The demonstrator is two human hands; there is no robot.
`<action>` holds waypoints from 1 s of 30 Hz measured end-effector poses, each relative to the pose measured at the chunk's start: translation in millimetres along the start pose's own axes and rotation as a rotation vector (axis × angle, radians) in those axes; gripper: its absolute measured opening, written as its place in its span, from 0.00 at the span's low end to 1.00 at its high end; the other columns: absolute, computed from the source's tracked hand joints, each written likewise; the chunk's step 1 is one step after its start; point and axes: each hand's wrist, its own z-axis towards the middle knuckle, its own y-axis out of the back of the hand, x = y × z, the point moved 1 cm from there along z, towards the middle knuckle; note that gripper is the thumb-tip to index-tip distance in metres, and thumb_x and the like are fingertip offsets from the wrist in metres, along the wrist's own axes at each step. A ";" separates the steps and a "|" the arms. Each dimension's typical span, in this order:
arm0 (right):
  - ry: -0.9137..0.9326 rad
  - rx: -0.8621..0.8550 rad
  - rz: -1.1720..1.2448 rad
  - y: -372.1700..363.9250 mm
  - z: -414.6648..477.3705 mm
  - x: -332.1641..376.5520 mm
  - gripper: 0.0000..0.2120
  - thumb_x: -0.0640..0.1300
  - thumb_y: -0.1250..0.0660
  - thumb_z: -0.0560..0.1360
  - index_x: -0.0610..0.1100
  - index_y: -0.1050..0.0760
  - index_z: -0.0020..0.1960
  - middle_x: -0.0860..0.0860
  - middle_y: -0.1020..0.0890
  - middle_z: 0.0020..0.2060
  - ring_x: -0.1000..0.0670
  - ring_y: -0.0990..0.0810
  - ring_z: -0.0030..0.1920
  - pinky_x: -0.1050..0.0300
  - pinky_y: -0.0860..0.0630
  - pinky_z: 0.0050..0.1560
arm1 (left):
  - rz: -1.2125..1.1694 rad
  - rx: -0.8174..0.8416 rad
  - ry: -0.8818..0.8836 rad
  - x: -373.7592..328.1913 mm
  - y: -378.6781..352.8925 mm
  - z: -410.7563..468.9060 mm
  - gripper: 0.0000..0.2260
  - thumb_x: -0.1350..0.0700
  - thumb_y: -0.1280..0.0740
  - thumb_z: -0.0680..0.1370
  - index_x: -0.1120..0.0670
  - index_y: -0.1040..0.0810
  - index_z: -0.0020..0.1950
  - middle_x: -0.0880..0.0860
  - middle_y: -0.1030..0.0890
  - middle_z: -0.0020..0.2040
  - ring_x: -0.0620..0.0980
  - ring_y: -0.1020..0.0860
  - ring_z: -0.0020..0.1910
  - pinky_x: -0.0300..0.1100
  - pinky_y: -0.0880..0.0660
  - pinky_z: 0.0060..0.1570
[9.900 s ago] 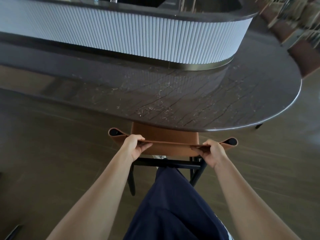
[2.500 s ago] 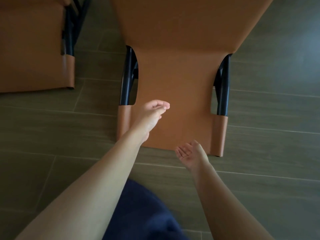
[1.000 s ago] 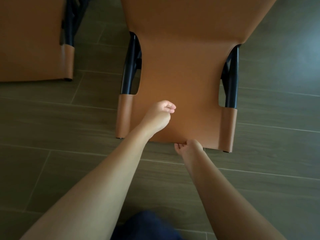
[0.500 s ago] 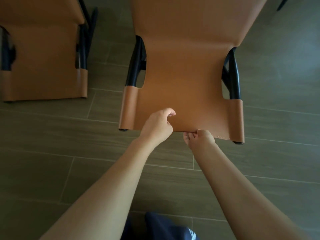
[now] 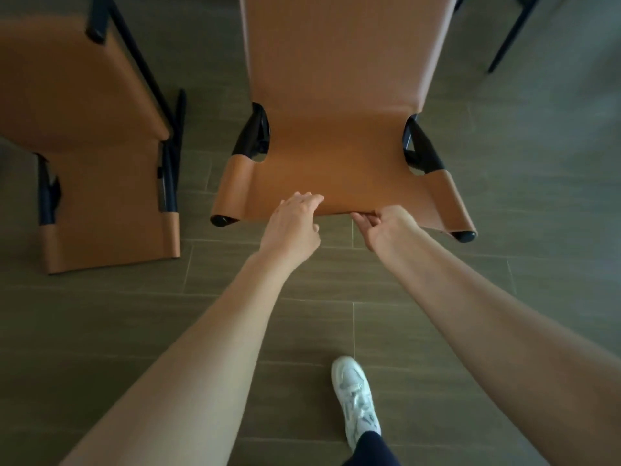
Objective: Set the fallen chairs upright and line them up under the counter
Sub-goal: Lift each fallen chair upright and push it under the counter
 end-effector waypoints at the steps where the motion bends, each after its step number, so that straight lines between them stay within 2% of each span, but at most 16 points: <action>1: -0.001 0.028 -0.015 -12.6 -7.0 13.8 0.07 0.31 0.41 0.80 0.33 0.26 0.55 0.41 0.20 0.43 0.44 0.18 0.46 0.54 0.18 0.34 | 0.022 -0.009 0.005 -6.2 10.8 14.2 0.21 0.59 0.39 0.82 0.54 0.34 0.75 0.52 0.34 0.75 0.50 0.41 0.76 0.46 0.47 0.74; 3: -0.007 0.050 -0.004 -35.3 -18.0 40.0 0.03 0.30 0.39 0.79 0.33 0.26 0.49 0.41 0.20 0.40 0.45 0.19 0.41 0.53 0.17 0.41 | 0.048 -0.043 0.011 -18.5 31.8 38.4 0.18 0.55 0.40 0.82 0.54 0.30 0.72 0.53 0.29 0.72 0.51 0.35 0.74 0.46 0.45 0.73; 6: -0.013 0.036 0.033 -70.3 -30.4 75.1 0.04 0.29 0.36 0.78 0.34 0.25 0.51 0.42 0.22 0.38 0.46 0.22 0.36 0.52 0.18 0.41 | 0.067 -0.131 -0.009 -35.0 61.4 68.3 0.16 0.56 0.40 0.82 0.55 0.27 0.70 0.53 0.25 0.68 0.51 0.30 0.70 0.46 0.43 0.73; 9: -0.014 0.043 0.029 -102.6 -38.7 106.9 0.05 0.30 0.36 0.78 0.36 0.26 0.52 0.41 0.24 0.38 0.45 0.23 0.35 0.48 0.18 0.47 | 0.052 -0.178 0.003 -48.6 88.4 97.2 0.15 0.59 0.40 0.82 0.55 0.26 0.69 0.54 0.25 0.68 0.50 0.30 0.70 0.43 0.43 0.72; 14: -0.045 0.152 0.065 -151.6 -46.8 159.1 0.09 0.28 0.42 0.80 0.38 0.30 0.56 0.41 0.29 0.40 0.45 0.28 0.35 0.39 0.23 0.57 | 0.060 -0.232 0.028 -69.5 123.1 144.1 0.15 0.57 0.41 0.83 0.57 0.26 0.69 0.55 0.26 0.69 0.50 0.32 0.71 0.41 0.46 0.73; 16: -0.041 0.184 0.044 -168.5 -44.8 175.2 0.11 0.26 0.43 0.79 0.37 0.30 0.58 0.41 0.30 0.41 0.45 0.27 0.36 0.37 0.24 0.58 | 0.058 -0.240 0.051 -77.4 136.4 162.0 0.15 0.57 0.40 0.82 0.57 0.26 0.69 0.54 0.26 0.69 0.50 0.32 0.72 0.43 0.48 0.74; 18: -0.027 0.200 -0.026 -185.2 -44.5 190.8 0.11 0.26 0.42 0.79 0.37 0.30 0.57 0.41 0.30 0.42 0.44 0.26 0.37 0.39 0.21 0.55 | 0.073 -0.238 0.059 -84.8 149.8 182.1 0.16 0.57 0.41 0.82 0.56 0.27 0.69 0.53 0.27 0.70 0.49 0.33 0.72 0.43 0.49 0.75; 21: 0.001 0.191 -0.148 -210.0 -45.5 211.7 0.10 0.26 0.41 0.78 0.37 0.29 0.53 0.42 0.29 0.43 0.44 0.24 0.38 0.45 0.18 0.48 | 0.117 -0.167 0.086 -95.6 172.0 210.3 0.17 0.55 0.43 0.83 0.54 0.30 0.72 0.51 0.32 0.74 0.48 0.39 0.75 0.42 0.54 0.75; 26: 0.028 0.171 -0.267 -256.9 -41.9 248.5 0.08 0.27 0.41 0.79 0.38 0.29 0.52 0.42 0.27 0.41 0.43 0.23 0.37 0.48 0.17 0.46 | 0.321 0.127 0.089 -106.0 212.3 267.6 0.22 0.51 0.47 0.84 0.49 0.44 0.79 0.50 0.43 0.79 0.49 0.46 0.77 0.45 0.55 0.75; 30: 0.062 0.156 -0.369 -281.9 -32.2 268.0 0.09 0.28 0.40 0.79 0.38 0.27 0.55 0.42 0.24 0.40 0.44 0.20 0.34 0.49 0.16 0.45 | 0.376 0.138 0.081 -114.2 229.6 299.1 0.25 0.53 0.43 0.83 0.49 0.45 0.79 0.50 0.44 0.79 0.49 0.47 0.78 0.46 0.55 0.75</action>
